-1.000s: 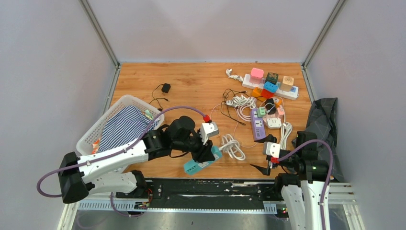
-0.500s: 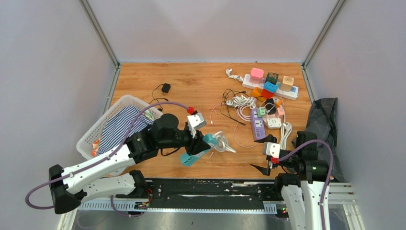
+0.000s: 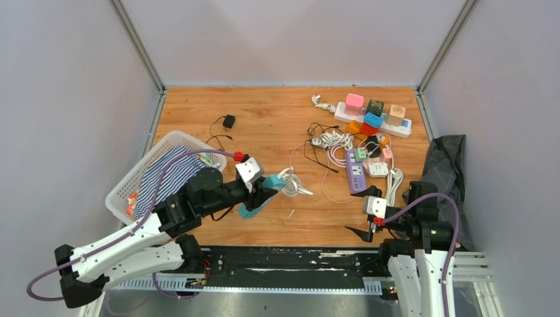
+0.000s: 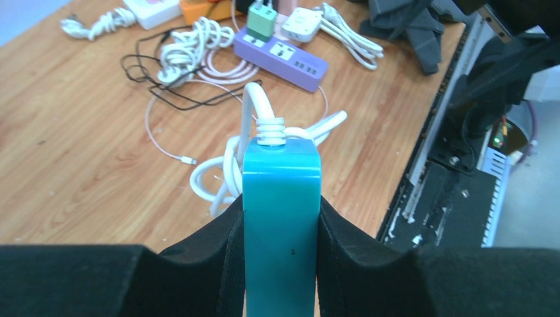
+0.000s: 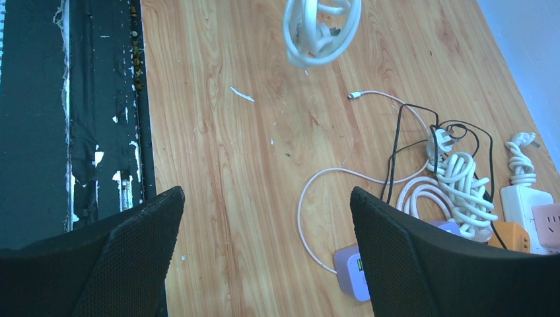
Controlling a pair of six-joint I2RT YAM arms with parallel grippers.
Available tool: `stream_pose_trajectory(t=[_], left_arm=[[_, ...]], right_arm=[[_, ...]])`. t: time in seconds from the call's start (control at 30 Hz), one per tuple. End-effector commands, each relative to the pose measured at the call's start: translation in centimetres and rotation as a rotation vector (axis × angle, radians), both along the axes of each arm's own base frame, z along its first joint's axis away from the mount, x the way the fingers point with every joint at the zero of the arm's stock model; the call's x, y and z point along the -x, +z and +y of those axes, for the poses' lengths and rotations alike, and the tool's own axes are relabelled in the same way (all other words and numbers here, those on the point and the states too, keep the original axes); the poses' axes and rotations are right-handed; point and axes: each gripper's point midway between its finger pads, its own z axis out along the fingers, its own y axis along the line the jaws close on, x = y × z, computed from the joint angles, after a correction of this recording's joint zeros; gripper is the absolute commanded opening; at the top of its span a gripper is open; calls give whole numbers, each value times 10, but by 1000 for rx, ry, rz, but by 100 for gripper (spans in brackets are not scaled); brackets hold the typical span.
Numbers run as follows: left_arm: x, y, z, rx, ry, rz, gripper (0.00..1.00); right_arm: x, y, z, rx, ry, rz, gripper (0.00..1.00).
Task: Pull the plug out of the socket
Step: Pick up the socket from the corner of the board.
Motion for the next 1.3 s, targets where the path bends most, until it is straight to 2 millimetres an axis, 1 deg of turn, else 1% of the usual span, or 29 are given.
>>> stream_pose_trajectory(t=[0.0, 0.1, 0.2, 0.47, 0.53, 0.6, 0.87, 0.97, 1.07, 1.27], left_arm=[[-21, 50, 13, 125, 118, -163, 0], [-24, 58, 21, 149, 153, -194, 0], [-28, 63, 28, 155, 189, -226, 0], [-44, 66, 41, 147, 289, -250, 0], [-46, 70, 44, 148, 307, -253, 0], [-50, 75, 49, 162, 349, -253, 0], [-63, 107, 84, 287, 559, -224, 0], [-71, 113, 93, 286, 630, -229, 0], [-78, 115, 95, 262, 665, -241, 0], [-92, 119, 92, 191, 688, -265, 0]], right_arm=[[2, -5, 0, -9, -9, 22, 96], [2, -4, 0, -9, -11, 20, 96], [2, -4, 0, -9, -10, 18, 96], [3, -4, 0, -9, -9, 14, 96], [3, -4, 0, -9, -8, 12, 96], [3, -4, 0, -9, -8, 12, 96], [4, -3, 0, -8, -6, 1, 96], [4, -2, 0, -8, -3, -6, 96], [5, -2, 1, -7, -1, -10, 96], [5, -2, 0, -6, -2, -14, 96]])
